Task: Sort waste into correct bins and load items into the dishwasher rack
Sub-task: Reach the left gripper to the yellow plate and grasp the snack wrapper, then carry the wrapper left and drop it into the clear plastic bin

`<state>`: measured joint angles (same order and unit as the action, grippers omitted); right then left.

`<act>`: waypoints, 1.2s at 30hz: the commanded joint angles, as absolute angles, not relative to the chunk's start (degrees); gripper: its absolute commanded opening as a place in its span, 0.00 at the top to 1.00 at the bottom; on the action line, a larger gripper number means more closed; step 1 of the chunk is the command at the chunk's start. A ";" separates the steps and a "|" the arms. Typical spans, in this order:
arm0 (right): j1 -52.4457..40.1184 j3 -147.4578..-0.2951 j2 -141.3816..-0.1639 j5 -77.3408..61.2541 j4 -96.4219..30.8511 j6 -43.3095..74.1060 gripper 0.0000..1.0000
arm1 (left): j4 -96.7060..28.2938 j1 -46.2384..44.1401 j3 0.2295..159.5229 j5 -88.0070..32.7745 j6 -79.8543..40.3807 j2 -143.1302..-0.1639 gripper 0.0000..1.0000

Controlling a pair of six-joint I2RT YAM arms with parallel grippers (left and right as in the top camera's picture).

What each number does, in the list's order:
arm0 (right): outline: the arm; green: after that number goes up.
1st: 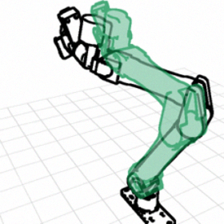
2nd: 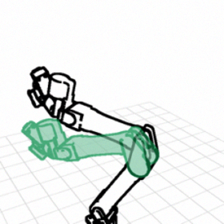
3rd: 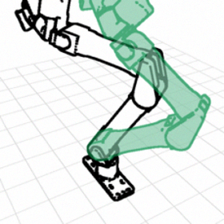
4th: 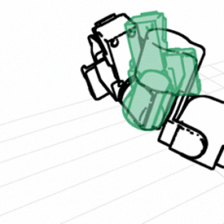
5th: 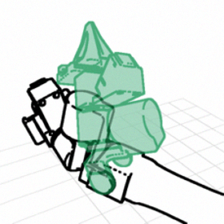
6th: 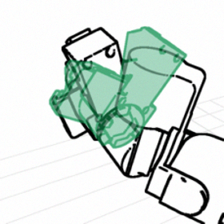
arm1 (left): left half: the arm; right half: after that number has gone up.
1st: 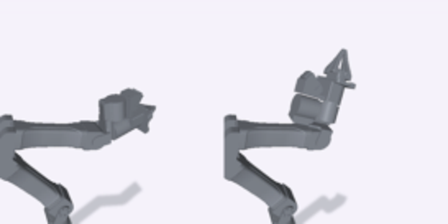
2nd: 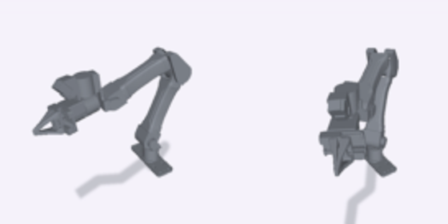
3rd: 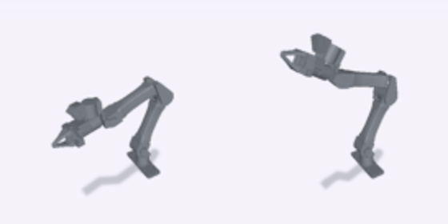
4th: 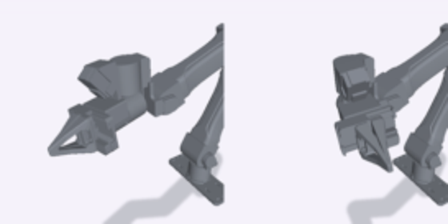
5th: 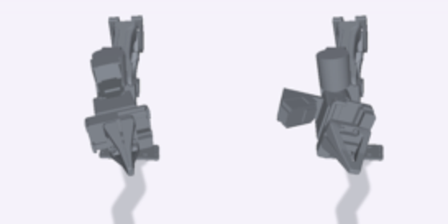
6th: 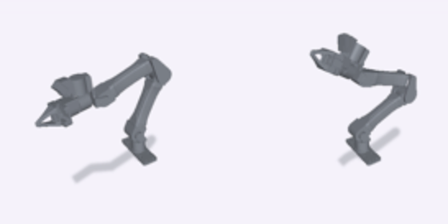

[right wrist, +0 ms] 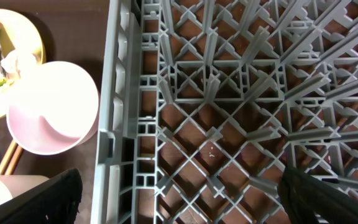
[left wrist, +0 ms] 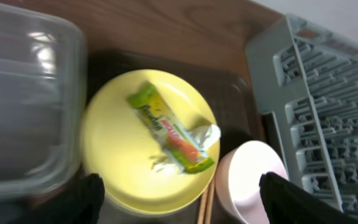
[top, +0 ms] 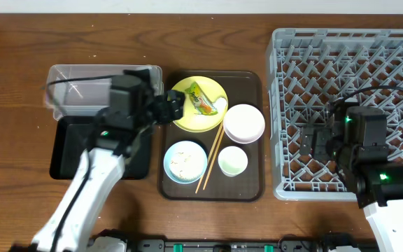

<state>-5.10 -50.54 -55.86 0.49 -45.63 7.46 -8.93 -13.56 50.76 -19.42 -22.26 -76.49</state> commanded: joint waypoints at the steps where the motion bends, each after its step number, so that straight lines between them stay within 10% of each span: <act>1: -4.80 -51.68 -55.79 1.02 -45.67 8.12 0.01 | -5.76 -16.84 51.79 -19.92 -25.10 -81.60 0.18; 22: -4.80 -51.64 -55.90 1.04 -45.69 8.12 0.01 | 4.23 -21.37 51.77 -19.92 -40.64 -101.47 0.25; 36: -4.80 -51.64 -55.90 1.04 -45.71 8.10 0.01 | 7.16 -21.37 51.79 -19.94 -40.62 -102.24 0.65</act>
